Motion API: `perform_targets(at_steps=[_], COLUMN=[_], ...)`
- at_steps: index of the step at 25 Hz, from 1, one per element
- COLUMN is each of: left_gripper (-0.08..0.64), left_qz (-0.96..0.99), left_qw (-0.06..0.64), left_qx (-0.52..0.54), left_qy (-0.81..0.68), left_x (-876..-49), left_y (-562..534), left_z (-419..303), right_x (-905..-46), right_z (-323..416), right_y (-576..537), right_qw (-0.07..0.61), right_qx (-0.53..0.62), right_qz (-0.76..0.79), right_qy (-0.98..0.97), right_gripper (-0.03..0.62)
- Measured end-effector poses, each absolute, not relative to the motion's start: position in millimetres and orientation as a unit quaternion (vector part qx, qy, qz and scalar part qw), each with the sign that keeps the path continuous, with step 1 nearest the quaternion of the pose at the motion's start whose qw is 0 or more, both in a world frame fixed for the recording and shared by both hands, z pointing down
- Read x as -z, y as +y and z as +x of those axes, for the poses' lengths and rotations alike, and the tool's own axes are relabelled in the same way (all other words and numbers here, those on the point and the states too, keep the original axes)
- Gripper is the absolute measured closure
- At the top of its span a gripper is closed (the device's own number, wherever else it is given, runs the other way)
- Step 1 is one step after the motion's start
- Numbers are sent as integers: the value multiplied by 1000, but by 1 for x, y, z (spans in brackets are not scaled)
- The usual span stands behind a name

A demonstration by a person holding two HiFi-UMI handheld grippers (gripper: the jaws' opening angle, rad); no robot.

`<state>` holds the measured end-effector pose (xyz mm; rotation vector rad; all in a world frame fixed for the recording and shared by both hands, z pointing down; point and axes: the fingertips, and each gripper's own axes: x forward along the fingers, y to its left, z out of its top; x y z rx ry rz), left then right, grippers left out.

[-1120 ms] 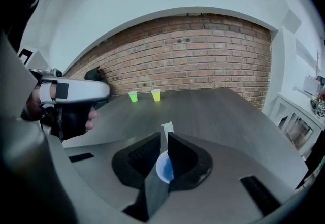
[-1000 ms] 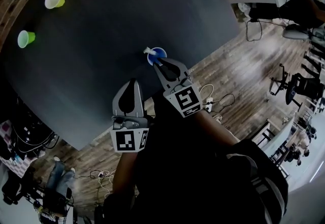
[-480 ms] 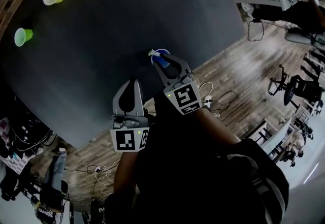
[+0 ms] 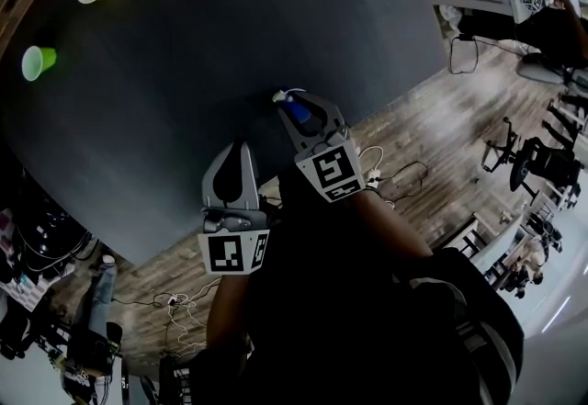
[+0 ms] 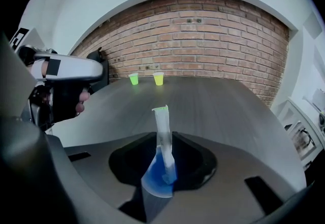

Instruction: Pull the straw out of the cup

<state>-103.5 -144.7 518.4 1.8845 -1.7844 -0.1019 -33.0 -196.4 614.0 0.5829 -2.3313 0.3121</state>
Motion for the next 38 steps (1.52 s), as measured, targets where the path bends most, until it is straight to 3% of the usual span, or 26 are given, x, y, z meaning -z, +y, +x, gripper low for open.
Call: perform_targets(at_steps=[38], left_gripper=[555], left_qz=[714], left_qw=[259], left_qx=[49], left_qy=[-648], left_x=[-506], left_y=[-141], left_z=[-113], right_x=[-597], right_z=[-38], right_y=[-204], right_qw=[345], right_qx=[-106], right_qz=[261], right_qy=[-895], right_gripper=[548])
